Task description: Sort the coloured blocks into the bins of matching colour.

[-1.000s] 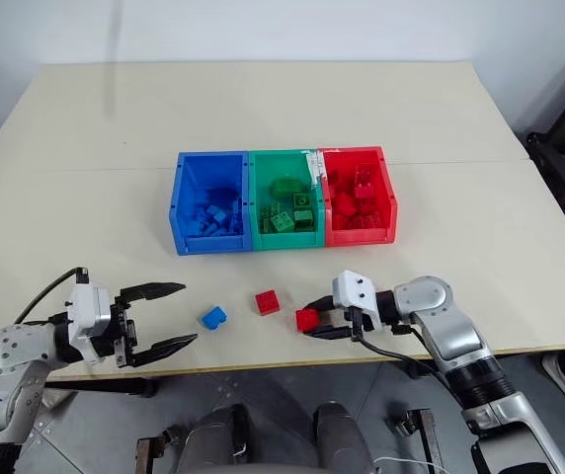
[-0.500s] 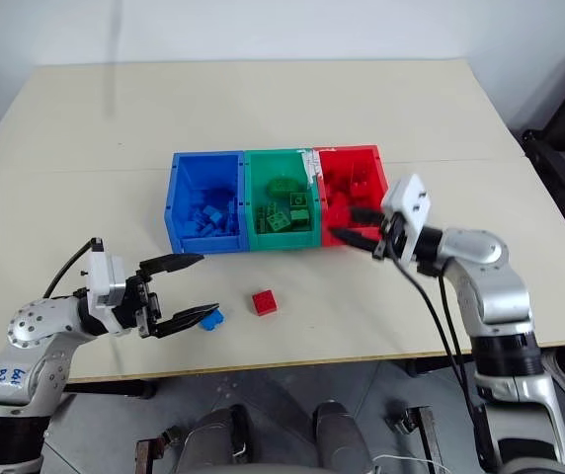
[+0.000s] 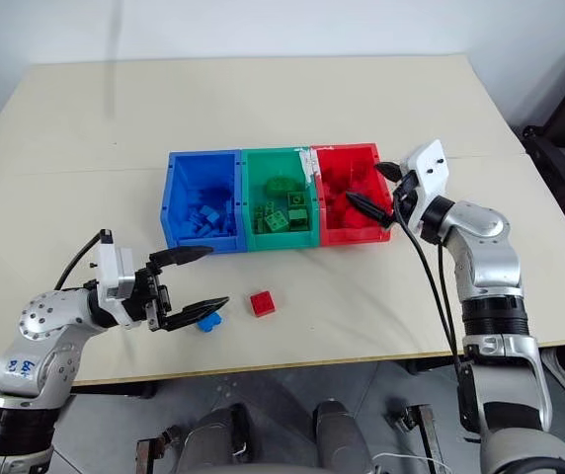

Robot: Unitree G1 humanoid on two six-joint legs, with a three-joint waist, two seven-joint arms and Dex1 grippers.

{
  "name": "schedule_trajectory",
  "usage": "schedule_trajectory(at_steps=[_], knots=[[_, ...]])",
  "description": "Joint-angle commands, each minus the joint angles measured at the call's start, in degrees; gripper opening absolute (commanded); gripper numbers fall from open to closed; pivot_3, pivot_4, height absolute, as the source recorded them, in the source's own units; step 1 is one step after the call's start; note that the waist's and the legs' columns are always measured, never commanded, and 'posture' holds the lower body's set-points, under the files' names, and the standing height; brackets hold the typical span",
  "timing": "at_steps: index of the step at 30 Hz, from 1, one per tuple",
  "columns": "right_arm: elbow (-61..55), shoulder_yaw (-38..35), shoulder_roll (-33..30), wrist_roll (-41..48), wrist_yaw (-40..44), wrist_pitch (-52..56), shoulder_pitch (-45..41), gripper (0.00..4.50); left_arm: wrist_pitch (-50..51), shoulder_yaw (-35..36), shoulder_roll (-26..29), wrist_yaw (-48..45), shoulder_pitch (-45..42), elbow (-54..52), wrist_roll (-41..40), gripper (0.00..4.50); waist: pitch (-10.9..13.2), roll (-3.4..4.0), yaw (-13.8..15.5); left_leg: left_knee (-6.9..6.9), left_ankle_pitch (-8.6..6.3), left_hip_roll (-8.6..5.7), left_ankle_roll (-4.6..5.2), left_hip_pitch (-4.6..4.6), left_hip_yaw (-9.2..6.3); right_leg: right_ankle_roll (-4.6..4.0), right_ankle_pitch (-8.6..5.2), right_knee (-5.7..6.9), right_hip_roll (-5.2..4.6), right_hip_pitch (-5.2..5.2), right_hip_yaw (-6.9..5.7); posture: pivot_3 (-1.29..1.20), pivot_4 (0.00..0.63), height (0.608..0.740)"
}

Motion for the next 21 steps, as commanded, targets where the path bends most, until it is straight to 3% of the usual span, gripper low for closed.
schedule_trajectory(at_steps=[1,7,15,21], knots=[[-7.39,-2.63,-3.39,5.88,9.47,-1.84,4.40,4.48,-1.42,2.95,1.51,-0.46,1.51,1.22,-0.14,4.50,0.00,0.00,0.04,0.00,0.00,0.00,0.00,0.00,0.00,0.00,0.00,0.00,0.00,0.00,0.00,0.00,0.150,0.740],[-16.50,-5.33,-10.41,11.86,23.45,-4.01,18.09,4.48,-5.22,8.01,5.67,-2.99,6.62,6.61,1.87,4.50,0.00,0.00,0.25,-0.08,-0.03,0.00,0.00,-0.01,-0.03,0.00,0.00,-0.11,-0.01,0.10,-0.02,0.00,0.150,0.740],[-19.81,-8.54,-14.19,13.49,27.55,-6.04,27.67,4.48,-8.96,13.48,10.30,-5.63,12.02,12.70,3.11,4.50,0.01,-0.03,-0.02,-0.02,-0.09,0.00,0.05,0.15,-0.11,-0.09,-0.03,-0.13,-0.05,0.35,-0.03,0.00,0.150,0.740],[-18.13,-7.45,-13.89,11.89,29.73,-10.76,28.74,4.48,-7.35,11.49,10.79,-5.84,11.75,8.56,2.73,4.50,0.01,-0.03,0.18,0.00,-0.16,-0.04,0.11,0.17,-0.16,-0.13,-0.05,-0.27,-0.10,0.52,-0.13,0.00,0.150,0.740]])
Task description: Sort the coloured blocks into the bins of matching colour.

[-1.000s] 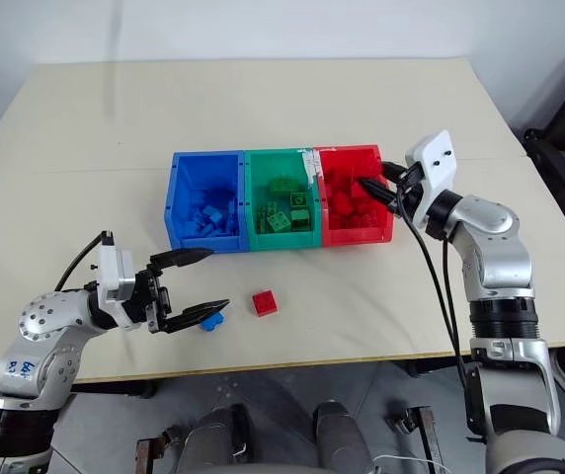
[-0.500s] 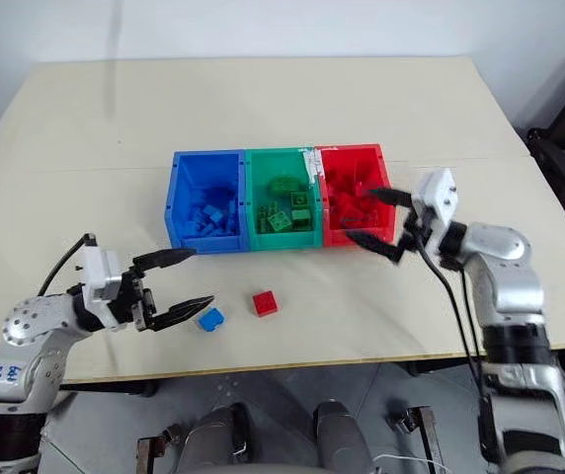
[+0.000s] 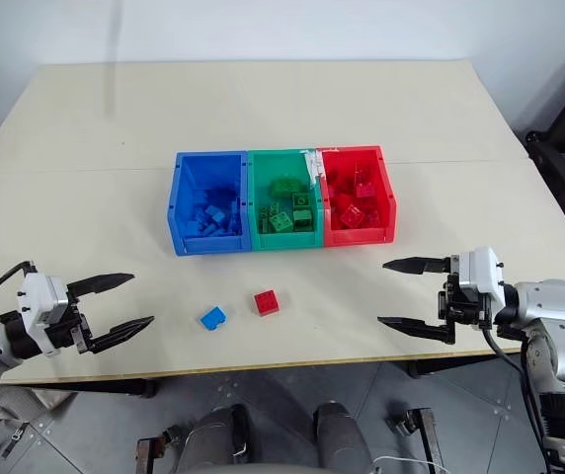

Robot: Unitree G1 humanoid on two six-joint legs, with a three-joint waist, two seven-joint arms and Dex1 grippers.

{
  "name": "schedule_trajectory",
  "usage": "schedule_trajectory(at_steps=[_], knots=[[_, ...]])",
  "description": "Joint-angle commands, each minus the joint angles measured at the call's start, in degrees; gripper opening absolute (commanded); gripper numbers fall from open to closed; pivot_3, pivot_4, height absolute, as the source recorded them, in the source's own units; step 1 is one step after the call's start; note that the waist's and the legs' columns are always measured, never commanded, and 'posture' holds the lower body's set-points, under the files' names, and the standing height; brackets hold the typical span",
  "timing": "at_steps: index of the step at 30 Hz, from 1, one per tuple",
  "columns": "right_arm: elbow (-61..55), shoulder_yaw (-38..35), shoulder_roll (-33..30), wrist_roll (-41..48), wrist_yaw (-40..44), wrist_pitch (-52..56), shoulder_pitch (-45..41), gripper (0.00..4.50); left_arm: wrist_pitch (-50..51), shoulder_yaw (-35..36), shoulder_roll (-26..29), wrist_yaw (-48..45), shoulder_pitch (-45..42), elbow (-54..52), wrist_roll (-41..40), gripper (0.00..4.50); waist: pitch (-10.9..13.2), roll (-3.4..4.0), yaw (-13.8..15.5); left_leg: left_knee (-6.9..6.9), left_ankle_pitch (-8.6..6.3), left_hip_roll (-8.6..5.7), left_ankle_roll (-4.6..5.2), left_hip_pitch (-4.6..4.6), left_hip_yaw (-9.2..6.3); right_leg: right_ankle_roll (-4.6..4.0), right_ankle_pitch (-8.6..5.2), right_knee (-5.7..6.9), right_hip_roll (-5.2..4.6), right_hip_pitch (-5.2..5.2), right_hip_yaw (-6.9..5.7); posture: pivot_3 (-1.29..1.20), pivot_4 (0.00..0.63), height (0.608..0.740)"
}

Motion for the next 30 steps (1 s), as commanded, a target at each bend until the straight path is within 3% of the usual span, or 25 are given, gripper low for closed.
schedule_trajectory(at_steps=[1,7,13,20,27,30], knots=[[0.35,-0.59,-0.79,-0.05,1.63,-2.43,0.22,4.48,2.87,-2.19,0.96,0.59,-0.56,-6.90,-0.51,4.50,0.00,0.00,0.01,0.00,-0.01,0.00,0.00,0.00,-0.01,0.00,0.00,-0.01,0.00,0.01,0.00,0.00,0.150,0.740],[-1.28,1.11,-0.03,-0.10,0.35,-1.51,0.39,4.48,15.64,-10.70,1.17,5.78,-3.69,-21.81,-1.01,4.50,0.00,0.00,0.10,0.05,-0.02,0.00,0.01,0.01,-0.04,0.01,0.00,-0.03,0.03,0.09,0.01,0.00,0.150,0.740],[-3.29,1.81,-0.06,0.20,-1.13,-0.84,1.72,4.48,28.36,-21.75,-0.36,14.38,-11.23,-28.13,4.21,4.50,0.00,0.01,0.04,0.12,-0.01,0.00,0.00,0.06,-0.10,0.03,0.00,-0.01,0.08,0.13,0.03,0.00,0.150,0.740],[-9.07,1.95,0.29,0.92,-3.68,0.88,4.62,4.48,32.39,-34.74,-5.80,19.61,-20.07,-25.11,12.65,4.50,0.00,0.01,0.52,0.24,-0.02,-0.04,0.01,0.07,-0.18,0.07,0.02,-0.01,0.10,0.23,0.04,0.00,0.150,0.740],[-13.82,0.09,0.12,1.69,-6.88,2.11,8.83,4.48,32.35,-36.41,-7.11,20.40,-23.37,-19.95,16.57,4.50,0.00,0.01,0.72,0.24,0.01,-0.03,-0.02,0.07,-0.23,0.07,0.02,0.03,0.14,0.22,0.05,0.00,0.150,0.740],[-14.56,-0.31,0.12,1.67,-7.84,1.95,9.94,4.50,31.47,-37.16,-7.40,19.34,-23.55,-18.94,17.10,3.90,0.00,0.02,1.22,0.27,0.00,-0.03,-0.02,0.08,-0.23,0.07,0.02,0.04,0.14,0.23,0.06,0.00,0.150,0.740]])
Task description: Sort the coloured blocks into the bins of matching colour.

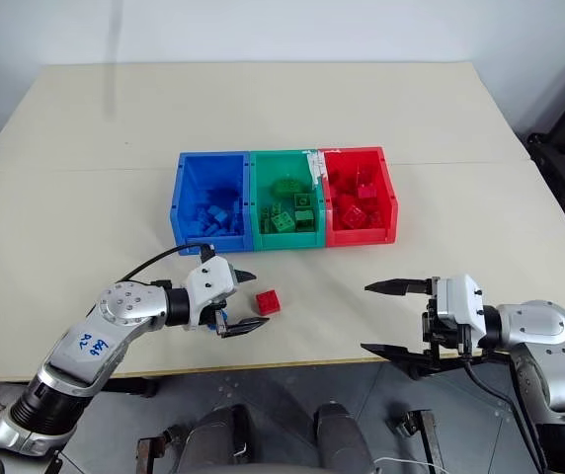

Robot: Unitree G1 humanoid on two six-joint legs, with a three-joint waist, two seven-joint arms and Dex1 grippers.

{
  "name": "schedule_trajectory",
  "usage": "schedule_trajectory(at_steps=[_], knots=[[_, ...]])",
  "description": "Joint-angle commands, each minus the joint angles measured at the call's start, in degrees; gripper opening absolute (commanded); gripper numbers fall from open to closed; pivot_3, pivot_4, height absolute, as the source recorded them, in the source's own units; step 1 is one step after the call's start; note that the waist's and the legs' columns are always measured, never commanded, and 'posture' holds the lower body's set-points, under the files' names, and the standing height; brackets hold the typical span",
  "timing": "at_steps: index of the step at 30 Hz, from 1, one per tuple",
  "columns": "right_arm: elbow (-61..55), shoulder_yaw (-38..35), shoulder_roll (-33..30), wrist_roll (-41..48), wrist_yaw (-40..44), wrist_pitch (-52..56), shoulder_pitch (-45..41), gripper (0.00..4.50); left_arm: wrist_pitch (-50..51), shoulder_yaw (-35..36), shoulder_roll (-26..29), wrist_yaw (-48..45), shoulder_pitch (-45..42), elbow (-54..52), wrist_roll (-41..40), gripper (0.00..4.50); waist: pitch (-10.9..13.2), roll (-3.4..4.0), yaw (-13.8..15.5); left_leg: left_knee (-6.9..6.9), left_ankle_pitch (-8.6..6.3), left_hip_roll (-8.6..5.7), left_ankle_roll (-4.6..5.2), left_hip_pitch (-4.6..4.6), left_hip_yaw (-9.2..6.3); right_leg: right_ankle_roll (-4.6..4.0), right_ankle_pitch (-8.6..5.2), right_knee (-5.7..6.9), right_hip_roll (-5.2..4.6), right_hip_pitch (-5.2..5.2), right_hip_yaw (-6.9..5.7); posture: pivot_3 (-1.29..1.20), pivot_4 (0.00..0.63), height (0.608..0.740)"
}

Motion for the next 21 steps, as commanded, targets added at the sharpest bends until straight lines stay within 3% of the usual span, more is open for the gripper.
schedule_trajectory(at_steps=[1,8,15,21], knots=[[-2.11,-2.05,-0.17,1.07,-1.24,-0.27,0.85,4.50,-1.75,-1.12,-0.72,-1.03,-0.42,0.31,0.89,3.59,0.00,0.00,0.38,0.00,0.00,0.00,0.00,0.00,0.00,0.00,0.00,0.01,0.00,0.00,0.00,0.00,0.150,0.740],[-2.04,-1.61,-0.12,0.87,-2.46,-0.73,0.79,4.50,-3.02,-1.71,-3.44,-1.60,-1.12,2.10,1.48,1.43,0.00,0.00,0.81,0.13,-0.01,0.00,0.01,-0.01,-0.06,0.00,0.00,0.05,0.00,0.05,-0.03,0.00,0.150,0.740],[-1.48,-1.53,-0.03,0.61,-3.07,-1.29,0.42,4.50,-4.57,-1.00,-5.29,-2.26,-1.93,4.20,1.10,1.42,0.00,0.00,0.88,0.16,-0.01,0.00,0.02,-0.01,-0.07,0.00,0.00,0.07,0.00,0.07,-0.04,0.00,0.150,0.740],[-2.51,-5.33,1.33,1.65,-8.60,-0.64,1.80,4.50,-7.70,2.81,-10.29,-4.98,-5.21,4.15,-5.19,1.42,0.00,0.00,1.34,0.21,-0.01,0.00,0.02,-0.02,-0.08,0.00,0.01,0.10,0.00,0.07,-0.05,0.00,0.150,0.740]])
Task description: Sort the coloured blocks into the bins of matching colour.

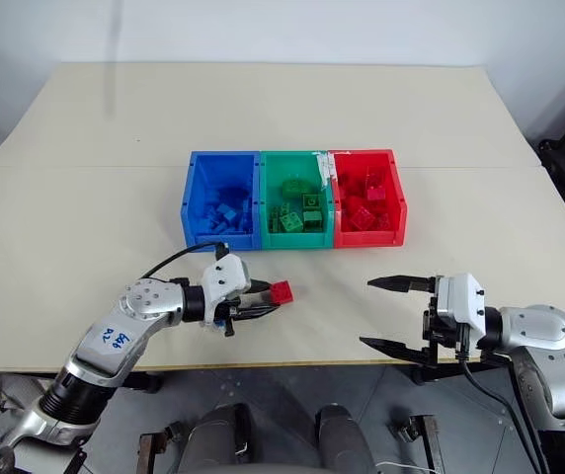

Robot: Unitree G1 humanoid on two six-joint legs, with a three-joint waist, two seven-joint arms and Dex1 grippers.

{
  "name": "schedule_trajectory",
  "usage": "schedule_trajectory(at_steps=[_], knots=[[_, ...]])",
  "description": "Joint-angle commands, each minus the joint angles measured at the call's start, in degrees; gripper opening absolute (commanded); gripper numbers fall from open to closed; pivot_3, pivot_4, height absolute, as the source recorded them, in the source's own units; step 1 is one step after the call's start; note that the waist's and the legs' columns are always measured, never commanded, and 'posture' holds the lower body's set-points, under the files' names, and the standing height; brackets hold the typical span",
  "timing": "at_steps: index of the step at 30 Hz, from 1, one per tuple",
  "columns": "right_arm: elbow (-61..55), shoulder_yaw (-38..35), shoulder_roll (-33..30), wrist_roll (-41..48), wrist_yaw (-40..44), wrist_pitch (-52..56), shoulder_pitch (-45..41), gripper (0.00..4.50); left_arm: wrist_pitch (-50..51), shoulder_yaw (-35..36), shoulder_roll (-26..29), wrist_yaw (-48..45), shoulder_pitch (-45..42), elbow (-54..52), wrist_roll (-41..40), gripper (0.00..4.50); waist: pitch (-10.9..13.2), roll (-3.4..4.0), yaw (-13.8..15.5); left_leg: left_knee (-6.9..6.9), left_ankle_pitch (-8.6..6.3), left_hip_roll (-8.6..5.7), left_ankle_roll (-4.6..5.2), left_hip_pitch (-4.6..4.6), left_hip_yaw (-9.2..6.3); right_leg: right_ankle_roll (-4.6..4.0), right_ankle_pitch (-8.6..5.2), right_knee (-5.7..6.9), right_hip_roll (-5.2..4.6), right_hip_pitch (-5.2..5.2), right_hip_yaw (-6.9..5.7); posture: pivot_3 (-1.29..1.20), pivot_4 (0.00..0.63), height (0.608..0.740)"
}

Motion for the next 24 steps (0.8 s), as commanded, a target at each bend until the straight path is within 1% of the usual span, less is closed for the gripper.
schedule_trajectory(at_steps=[1,2,4,6,9,12,14,16,18,19,21,24], knots=[[-2.77,-6.99,2.10,2.59,-6.85,0.55,1.55,4.50,-1.09,3.43,-3.17,-0.62,-4.12,-0.70,-4.48,1.42,0.00,0.00,0.59,0.01,0.00,0.00,0.00,0.00,0.00,0.00,0.00,0.02,0.00,-0.01,0.00,0.00,0.150,0.740],[-3.49,-8.34,2.77,3.24,-8.80,1.20,1.98,4.50,-0.54,3.99,-4.01,-0.50,-5.09,-0.35,-5.31,1.42,0.00,0.00,0.77,0.05,0.00,0.00,0.00,-0.01,-0.05,0.00,0.00,0.05,0.01,-0.02,-0.02,0.00,0.150,0.740],[-5.22,-11.82,4.64,3.58,-13.70,1.80,3.87,4.50,1.93,5.52,-7.22,2.01,-9.65,2.29,-6.47,1.42,-0.01,0.01,1.11,0.10,0.00,0.00,0.00,-0.02,-0.06,0.01,0.00,0.06,0.00,0.00,-0.02,0.00,0.150,0.740],[-6.54,-14.50,6.27,3.57,-17.56,2.11,5.59,4.50,1.41,5.38,-9.44,2.00,-14.31,5.64,-6.19,1.42,-0.01,0.01,1.16,0.23,-0.01,-0.02,0.02,-0.04,-0.16,0.02,0.01,0.07,0.01,0.07,-0.09,0.00,0.150,0.740],[-7.65,-17.05,8.20,3.00,-22.35,2.30,7.32,4.50,-3.87,3.41,-12.99,1.16,-22.53,15.19,-2.97,1.42,-0.01,0.02,0.97,0.31,-0.04,-0.06,0.08,-0.10,-0.16,0.06,0.03,0.06,0.00,0.08,-0.07,0.00,0.150,0.740],[-8.65,-17.68,8.75,2.34,-24.45,2.44,8.55,4.50,-7.64,2.18,-15.39,1.83,-28.29,23.48,0.11,1.42,-0.01,0.02,0.93,0.35,-0.04,-0.09,0.08,-0.11,-0.17,0.10,0.05,0.07,0.01,0.06,-0.07,0.00,0.150,0.740],[-10.02,-18.27,9.46,2.46,-26.10,2.59,9.76,4.50,-14.22,1.64,-19.65,3.21,-35.02,34.18,2.62,1.42,-0.01,0.02,0.93,0.29,-0.05,-0.13,0.08,-0.11,-0.20,0.10,0.05,0.06,0.01,0.02,0.01,0.00,0.150,0.740],[-11.76,-18.45,10.32,2.58,-27.59,2.49,11.12,4.50,-20.92,0.76,-23.53,7.01,-41.68,46.60,6.80,1.42,0.00,0.01,0.96,0.28,-0.04,-0.16,0.08,-0.14,-0.24,0.11,0.06,0.02,0.01,-0.01,-0.01,0.00,0.150,0.740],[-13.34,-18.14,11.00,2.41,-28.69,2.57,12.06,4.50,-23.98,1.13,-25.83,10.22,-45.61,55.10,9.10,1.42,0.00,0.00,0.98,0.31,-0.05,-0.26,0.08,-0.17,-0.30,0.11,0.06,-0.07,-0.03,-0.05,0.02,0.00,0.150,0.740],[-14.32,-17.94,11.47,2.42,-29.35,2.72,12.64,4.50,-25.33,1.62,-27.11,11.53,-47.47,59.42,9.70,1.42,0.00,0.00,0.98,0.23,-0.07,-0.45,0.06,-0.17,-0.57,0.11,0.06,-0.13,-0.06,-0.07,0.08,0.00,0.150,0.740],[-15.96,-17.50,12.23,2.24,-30.40,2.84,13.61,4.50,-28.87,2.15,-28.77,11.98,-49.88,65.62,10.57,1.42,0.00,0.00,0.90,-0.17,-0.11,-0.83,-0.01,-0.17,-1.14,0.14,0.05,-0.22,-0.12,-0.11,0.20,0.00,0.150,0.740],[-17.18,-17.12,12.89,2.25,-31.52,2.92,14.24,4.50,-32.37,1.95,-29.58,12.16,-51.71,71.59,12.51,1.42,0.00,0.00,0.79,-0.40,-0.15,-0.91,-0.08,-0.16,-1.24,0.23,0.04,-0.25,-0.07,-0.33,0.38,0.00,0.150,0.740]])
